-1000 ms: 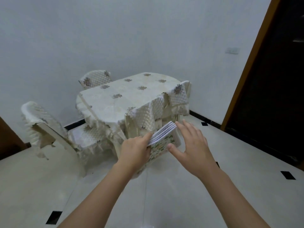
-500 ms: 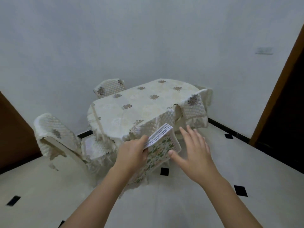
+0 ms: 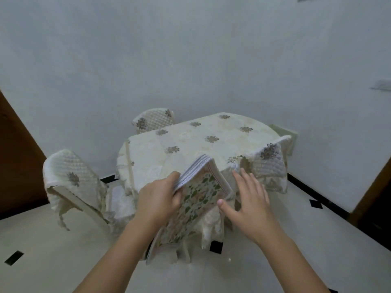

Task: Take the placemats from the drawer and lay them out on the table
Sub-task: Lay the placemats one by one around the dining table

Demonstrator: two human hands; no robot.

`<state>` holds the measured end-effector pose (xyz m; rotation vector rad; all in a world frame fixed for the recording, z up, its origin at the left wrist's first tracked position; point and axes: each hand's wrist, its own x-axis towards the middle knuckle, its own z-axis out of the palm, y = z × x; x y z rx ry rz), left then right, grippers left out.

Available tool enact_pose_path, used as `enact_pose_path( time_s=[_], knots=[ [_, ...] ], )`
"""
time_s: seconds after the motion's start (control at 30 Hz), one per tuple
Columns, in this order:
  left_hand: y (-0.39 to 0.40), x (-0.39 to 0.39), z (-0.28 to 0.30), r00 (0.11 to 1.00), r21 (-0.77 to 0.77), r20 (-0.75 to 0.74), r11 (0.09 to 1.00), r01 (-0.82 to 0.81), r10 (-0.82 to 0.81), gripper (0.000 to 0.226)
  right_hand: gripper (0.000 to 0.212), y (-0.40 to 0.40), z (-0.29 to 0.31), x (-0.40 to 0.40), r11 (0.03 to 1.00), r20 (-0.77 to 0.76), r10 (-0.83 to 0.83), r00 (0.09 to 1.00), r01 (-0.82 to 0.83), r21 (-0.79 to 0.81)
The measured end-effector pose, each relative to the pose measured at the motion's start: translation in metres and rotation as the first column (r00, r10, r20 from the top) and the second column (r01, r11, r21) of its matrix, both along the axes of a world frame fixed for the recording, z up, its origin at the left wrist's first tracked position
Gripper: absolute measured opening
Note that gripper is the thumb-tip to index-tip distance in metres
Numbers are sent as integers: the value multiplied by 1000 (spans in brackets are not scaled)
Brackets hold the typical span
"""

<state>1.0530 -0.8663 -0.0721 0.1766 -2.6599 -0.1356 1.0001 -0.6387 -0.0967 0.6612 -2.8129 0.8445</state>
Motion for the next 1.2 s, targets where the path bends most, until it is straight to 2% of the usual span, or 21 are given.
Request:
enact_pose_path(
  time_s=[0.1,0.23,0.43,0.6,0.77,0.93,1.2],
  knots=[
    [-14,-47,8,999,37,-53,999,-5,7,14,89,-12,4,-42,998,-24,-44,999,45,42],
    [-22,-114,15,989,43,-131,996,75,-68,17,87,-25,18,-94,991,-68,-94,993,100,92],
    [-30,-201,26,977,51,-144,985,165,-156,14,89,-30,29,-161,984,-102,-168,980,173,39],
    [-33,-253,30,981,45,-139,989,143,-136,13,83,-26,23,-209,983,-92,-174,980,178,33],
    [-38,-299,31,991,12,-125,998,59,-57,13,84,-25,12,-272,995,-43,-103,994,103,13],
    [-43,-324,42,989,5,-125,997,-77,77,15,85,-43,13,-337,999,-40,48,998,-48,-2],
    [-86,-303,51,914,13,-194,933,-360,356,30,81,-113,16,-381,948,-52,312,949,-314,-39]
  ],
)
